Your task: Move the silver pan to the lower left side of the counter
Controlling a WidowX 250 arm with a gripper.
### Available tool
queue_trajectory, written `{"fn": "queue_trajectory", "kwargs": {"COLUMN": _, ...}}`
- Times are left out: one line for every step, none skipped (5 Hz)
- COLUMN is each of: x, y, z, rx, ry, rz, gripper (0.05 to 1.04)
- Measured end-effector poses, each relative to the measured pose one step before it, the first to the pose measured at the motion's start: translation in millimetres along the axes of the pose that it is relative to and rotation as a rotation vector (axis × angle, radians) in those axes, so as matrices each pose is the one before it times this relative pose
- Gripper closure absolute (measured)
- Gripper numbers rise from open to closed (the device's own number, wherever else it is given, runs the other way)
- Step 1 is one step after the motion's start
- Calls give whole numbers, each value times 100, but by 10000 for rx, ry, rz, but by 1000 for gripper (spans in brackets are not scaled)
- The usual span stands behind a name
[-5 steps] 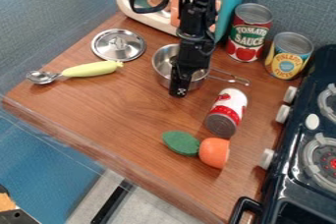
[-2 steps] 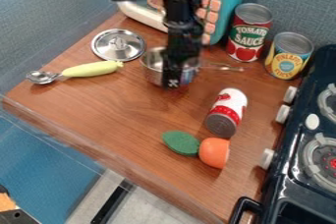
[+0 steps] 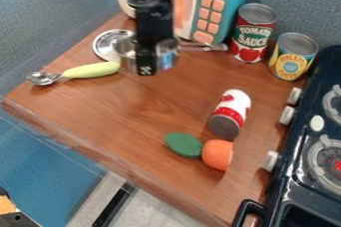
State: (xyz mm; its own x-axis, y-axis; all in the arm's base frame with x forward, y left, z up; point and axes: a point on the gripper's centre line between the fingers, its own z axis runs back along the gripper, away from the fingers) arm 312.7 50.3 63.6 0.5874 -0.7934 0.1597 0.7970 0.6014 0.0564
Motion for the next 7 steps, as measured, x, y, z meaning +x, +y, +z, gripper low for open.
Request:
{"fn": "queue_trajectory", "kwargs": {"x": -2118, "y": -1799, "z": -352, "rx": -571, "ry": -16, "rz": -161, "gripper": 1010}}
{"fn": "queue_trajectory", "kwargs": {"x": -2060, "y": -2342, "z": -765, "rx": -115, "ry": 239, "rz": -197, "gripper": 1010}}
{"fn": "queue_trajectory", "kwargs": {"x": -743, "y": -2255, "z": -580, "rx": -189, "ry": 32, "rz": -206, "gripper": 1010}}
{"fn": "queue_trajectory", "kwargs": {"x": -1221, "y": -1576, "z": -1202, "rx": -250, "ry": 517, "rz": -11, "gripper": 1010}}
{"fn": "queue_trajectory", "kwargs": {"x": -639, "y": 188, "z": -814, "rx": 43, "ry": 420, "rz": 98, "gripper": 1010}}
{"fn": "queue_trajectory", "kwargs": {"x": -178, "y": 939, "z": -1590, "rx": -128, "ry": 298, "rz": 114, "gripper": 1010}}
{"fn": "queue_trajectory", "kwargs": {"x": 207, "y": 982, "z": -285, "rx": 23, "ry": 24, "rz": 180, "gripper": 1011}}
